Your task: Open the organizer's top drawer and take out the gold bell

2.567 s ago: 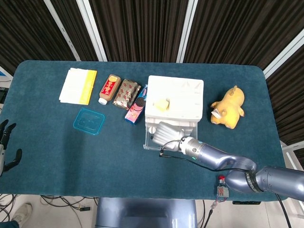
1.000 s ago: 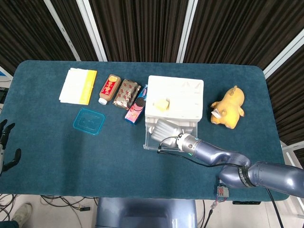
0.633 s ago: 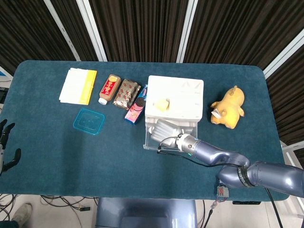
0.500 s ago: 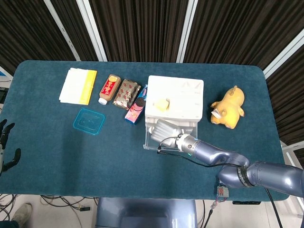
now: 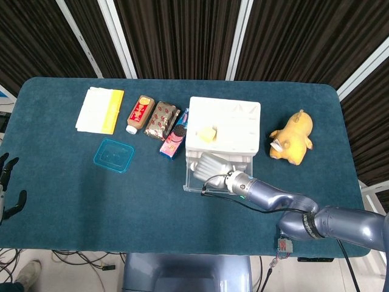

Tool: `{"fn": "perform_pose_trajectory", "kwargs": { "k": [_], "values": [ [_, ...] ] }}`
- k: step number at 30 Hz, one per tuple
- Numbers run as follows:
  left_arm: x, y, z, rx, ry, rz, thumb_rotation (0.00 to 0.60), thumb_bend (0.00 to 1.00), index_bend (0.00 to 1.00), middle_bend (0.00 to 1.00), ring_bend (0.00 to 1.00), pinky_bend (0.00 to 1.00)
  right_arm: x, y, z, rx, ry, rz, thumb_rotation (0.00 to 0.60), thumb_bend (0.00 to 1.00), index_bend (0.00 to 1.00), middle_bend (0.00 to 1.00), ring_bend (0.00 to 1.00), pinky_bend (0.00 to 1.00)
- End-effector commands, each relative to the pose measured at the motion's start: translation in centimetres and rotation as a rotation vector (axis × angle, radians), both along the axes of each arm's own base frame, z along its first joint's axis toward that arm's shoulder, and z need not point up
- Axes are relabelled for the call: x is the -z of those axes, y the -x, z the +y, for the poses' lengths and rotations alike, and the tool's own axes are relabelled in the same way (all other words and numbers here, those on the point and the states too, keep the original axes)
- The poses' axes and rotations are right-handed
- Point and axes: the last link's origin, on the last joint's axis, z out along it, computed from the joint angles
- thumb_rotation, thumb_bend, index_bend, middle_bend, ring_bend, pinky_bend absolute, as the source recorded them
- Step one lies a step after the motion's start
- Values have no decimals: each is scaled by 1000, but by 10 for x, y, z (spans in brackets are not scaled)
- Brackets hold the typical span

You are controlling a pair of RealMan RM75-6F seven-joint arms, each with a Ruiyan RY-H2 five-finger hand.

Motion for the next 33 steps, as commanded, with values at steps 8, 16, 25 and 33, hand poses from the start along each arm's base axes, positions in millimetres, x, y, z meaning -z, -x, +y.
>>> {"fn": "perform_pose_trajectory", "kwargs": {
  "k": [8, 16, 25, 33],
  "values": [
    [0, 0, 0, -1, 0, -1, 600, 422, 73, 5, 0, 0, 1, 0, 0, 2, -2, -4, 600, 249, 574, 960, 1000, 1000],
    [0, 0, 0, -3, 1, -1, 600, 422, 73, 5, 0, 0, 1, 0, 1, 1, -4, -1, 600, 249, 576, 960, 1000, 1000],
    [-1, 0, 0, -3, -1, -1, 600, 422, 73, 5, 0, 0, 3, 0, 1, -4, -3, 0, 600, 250, 614, 971, 1000, 1000],
    [-1, 0, 0, -3, 0, -3, 600, 422, 73, 5, 0, 0, 2, -1, 2, 2, -3, -5, 600, 250, 629, 972, 1000, 1000]
  ]
}}
